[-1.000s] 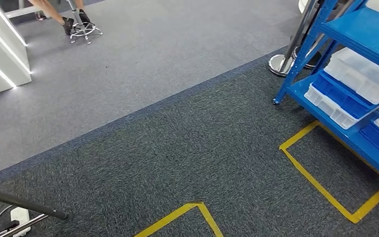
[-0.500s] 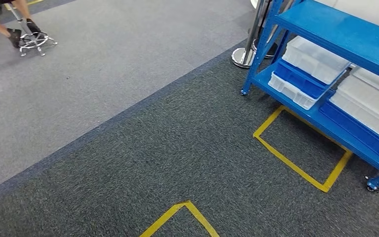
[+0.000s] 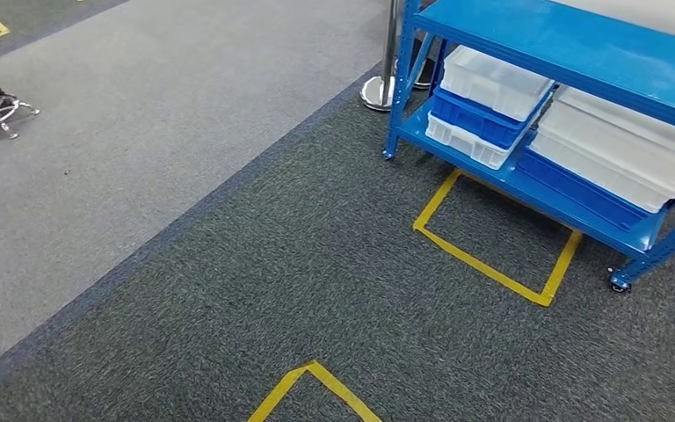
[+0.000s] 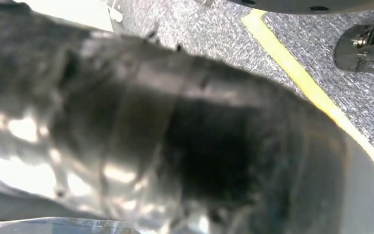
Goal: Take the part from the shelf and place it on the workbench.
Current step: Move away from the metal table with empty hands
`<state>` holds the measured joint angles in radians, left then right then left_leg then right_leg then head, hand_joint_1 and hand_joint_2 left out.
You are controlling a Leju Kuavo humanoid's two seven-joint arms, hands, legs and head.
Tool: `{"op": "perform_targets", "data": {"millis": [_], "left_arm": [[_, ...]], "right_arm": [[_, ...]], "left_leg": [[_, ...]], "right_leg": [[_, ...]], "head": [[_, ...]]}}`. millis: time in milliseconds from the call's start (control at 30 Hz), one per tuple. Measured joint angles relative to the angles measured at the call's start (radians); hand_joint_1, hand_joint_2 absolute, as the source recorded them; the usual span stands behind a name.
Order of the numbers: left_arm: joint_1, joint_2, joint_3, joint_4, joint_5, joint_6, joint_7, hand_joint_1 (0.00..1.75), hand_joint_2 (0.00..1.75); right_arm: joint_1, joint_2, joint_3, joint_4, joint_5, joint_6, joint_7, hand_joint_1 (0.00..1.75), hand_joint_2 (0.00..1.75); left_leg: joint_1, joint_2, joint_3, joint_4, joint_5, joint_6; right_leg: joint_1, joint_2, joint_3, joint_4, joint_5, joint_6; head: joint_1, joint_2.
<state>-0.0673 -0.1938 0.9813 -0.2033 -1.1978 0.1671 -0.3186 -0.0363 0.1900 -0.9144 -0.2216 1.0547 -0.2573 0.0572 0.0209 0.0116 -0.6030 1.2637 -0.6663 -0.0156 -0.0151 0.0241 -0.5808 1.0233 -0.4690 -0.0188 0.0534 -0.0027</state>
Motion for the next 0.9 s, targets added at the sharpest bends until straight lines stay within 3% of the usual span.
{"op": "perform_targets", "data": {"millis": [33, 67, 100, 167, 233, 300, 333, 400, 467, 500, 533, 567, 633, 700, 733, 800, 833, 900], "left_arm": [[0.002, 0.000, 0.000, 0.000, 0.000, 0.000, 0.000, 0.00, 0.00], [0.004, 0.000, 0.000, 0.000, 0.000, 0.000, 0.000, 0.00, 0.00], [0.004, 0.000, 0.000, 0.000, 0.001, 0.000, 0.000, 0.00, 0.00], [0.005, 0.001, 0.001, 0.000, 0.001, -0.001, 0.000, 0.00, 0.00], [0.003, 0.002, 0.002, 0.000, 0.001, -0.002, -0.001, 0.00, 0.00], [-0.001, 0.002, 0.002, 0.000, 0.001, -0.003, -0.002, 0.00, 0.00], [-0.003, 0.002, 0.002, 0.000, 0.001, -0.003, -0.002, 0.00, 0.00], [-0.003, 0.001, 0.003, 0.000, 0.001, -0.004, -0.002, 0.00, 0.00], [0.001, 0.001, 0.004, 0.000, 0.000, -0.005, -0.002, 0.00, 0.00], [0.003, 0.001, 0.004, 0.000, 0.000, -0.006, -0.002, 0.00, 0.00], [0.004, 0.001, 0.004, 0.000, 0.000, -0.006, -0.002, 0.00, 0.00], [0.004, 0.001, 0.004, 0.000, 0.000, -0.007, -0.002, 0.00, 0.00], [0.003, 0.000, 0.005, 0.000, 0.000, -0.009, -0.002, 0.00, 0.00], [0.002, 0.000, 0.005, 0.000, 0.000, -0.011, -0.002, 0.00, 0.00], [0.000, 0.000, 0.005, 0.000, 0.000, -0.011, -0.003, 0.00, 0.00], [-0.004, 0.000, 0.005, 0.000, 0.000, -0.011, -0.005, 0.00, 0.00], [-0.007, 0.000, 0.005, 0.000, 0.000, -0.012, -0.006, 0.00, 0.00], [-0.008, 0.000, 0.005, 0.000, 0.000, -0.012, -0.009, 0.00, 0.00]], "right_arm": [[0.000, 0.000, 0.000, 0.000, 0.000, 0.000, 0.000, 0.00, 0.00], [0.001, 0.000, 0.000, 0.000, 0.000, 0.000, 0.000, 0.00, 0.00], [0.001, 0.000, 0.000, 0.000, 0.000, 0.000, 0.000, 0.00, 0.00], [-0.001, 0.001, 0.000, 0.000, 0.001, 0.002, 0.000, 0.00, 0.00], [-0.002, 0.002, 0.000, 0.000, 0.002, 0.004, 0.000, 0.00, 0.00], [0.000, 0.002, 0.000, 0.000, 0.002, 0.006, 0.000, 0.00, 0.00], [0.002, 0.002, 0.000, 0.000, 0.003, 0.006, 0.000, 0.00, 0.00], [0.001, 0.001, 0.000, 0.000, 0.004, 0.006, 0.000, 0.00, 0.00], [-0.001, 0.001, 0.000, 0.000, 0.004, 0.006, 0.000, 0.00, 0.00], [-0.002, 0.001, 0.000, 0.000, 0.004, 0.006, 0.000, 0.00, 0.00], [-0.002, 0.001, 0.000, 0.000, 0.004, 0.006, 0.000, 0.00, 0.00], [-0.001, 0.001, 0.000, 0.000, 0.004, 0.006, 0.000, 0.00, 0.00], [0.000, -0.001, 0.000, 0.000, 0.004, 0.006, 0.000, 0.00, 0.00], [-0.002, -0.002, 0.000, 0.000, 0.005, 0.006, 0.000, 0.00, 0.00], [-0.003, -0.002, 0.000, 0.000, 0.005, 0.006, 0.000, 0.00, 0.00], [-0.002, -0.002, 0.000, 0.000, 0.005, 0.006, 0.000, 0.00, 0.00], [-0.001, -0.002, 0.000, 0.000, 0.005, 0.006, 0.000, 0.00, 0.00], [-0.002, -0.002, 0.000, 0.000, 0.005, 0.006, 0.000, 0.00, 0.00]], "left_leg": [[0.000, -0.002, -0.014, 0.020, 0.008, 0.002], [0.000, -0.005, -0.009, -0.002, 0.036, 0.005], [0.000, -0.013, 0.011, -0.058, 0.078, 0.010], [0.000, -0.057, 0.059, -0.190, 0.143, 0.021], [-0.002, -0.084, 0.078, -0.248, 0.157, 0.026], [-0.003, -0.067, 0.082, -0.256, 0.161, 0.031], [-0.001, -0.055, 0.086, -0.263, 0.165, 0.037], [0.004, -0.029, 0.091, -0.276, 0.174, 0.048], [0.002, 0.000, 0.092, -0.278, 0.174, 0.052], [0.001, 0.016, 0.092, -0.277, 0.172, 0.052], [0.001, 0.031, 0.093, -0.276, 0.170, 0.051], [0.001, 0.043, 0.095, -0.276, 0.167, 0.050], [0.001, 0.065, 0.102, -0.272, 0.158, 0.042], [-0.003, 0.082, 0.109, -0.267, 0.147, 0.029], [-0.007, 0.090, 0.112, -0.266, 0.142, 0.023], [-0.008, 0.105, 0.121, -0.268, 0.136, 0.011], [-0.006, 0.099, 0.124, -0.265, 0.130, 0.005], [-0.002, 0.056, 0.106, -0.213, 0.091, -0.002]], "right_leg": [[0.002, 0.014, 0.001, 0.001, 0.000, -0.001], [0.003, 0.028, 0.002, 0.002, -0.001, -0.001], [0.004, 0.043, 0.004, 0.003, -0.001, -0.001], [0.006, 0.068, 0.004, 0.007, -0.001, 0.002], [0.004, 0.089, -0.004, 0.008, 0.002, 0.014], [0.001, 0.107, -0.010, 0.005, 0.007, 0.028], [0.002, 0.099, -0.013, 0.009, 0.004, 0.033], [0.004, 0.048, -0.039, 0.065, -0.033, 0.041], [0.002, -0.002, -0.101, 0.189, -0.099, 0.050], [0.000, -0.010, -0.129, 0.247, -0.121, 0.055], [-0.003, -0.015, -0.144, 0.277, -0.125, 0.058], [-0.005, -0.019, -0.138, 0.269, -0.108, 0.061], [-0.009, -0.045, -0.073, 0.151, -0.043, 0.063], [-0.004, -0.080, -0.013, 0.040, -0.007, 0.054], [-0.001, -0.089, -0.002, 0.017, -0.006, 0.046], [0.002, -0.071, -0.004, 0.015, -0.010, 0.030], [0.001, -0.062, -0.004, 0.014, -0.010, 0.024], [-0.001, -0.043, -0.004, 0.011, -0.007, 0.011]], "head": [[0.000, 0.000], [0.000, 0.000], [0.000, 0.000], [0.000, 0.000], [0.000, 0.000], [0.000, 0.000], [0.001, 0.000], [0.005, 0.000], [0.008, 0.000], [0.008, 0.000], [0.008, 0.000], [0.008, 0.000], [0.008, 0.000], [0.007, 0.000], [0.005, 0.000], [0.002, 0.000], [0.002, 0.000], [0.002, 0.000]]}}
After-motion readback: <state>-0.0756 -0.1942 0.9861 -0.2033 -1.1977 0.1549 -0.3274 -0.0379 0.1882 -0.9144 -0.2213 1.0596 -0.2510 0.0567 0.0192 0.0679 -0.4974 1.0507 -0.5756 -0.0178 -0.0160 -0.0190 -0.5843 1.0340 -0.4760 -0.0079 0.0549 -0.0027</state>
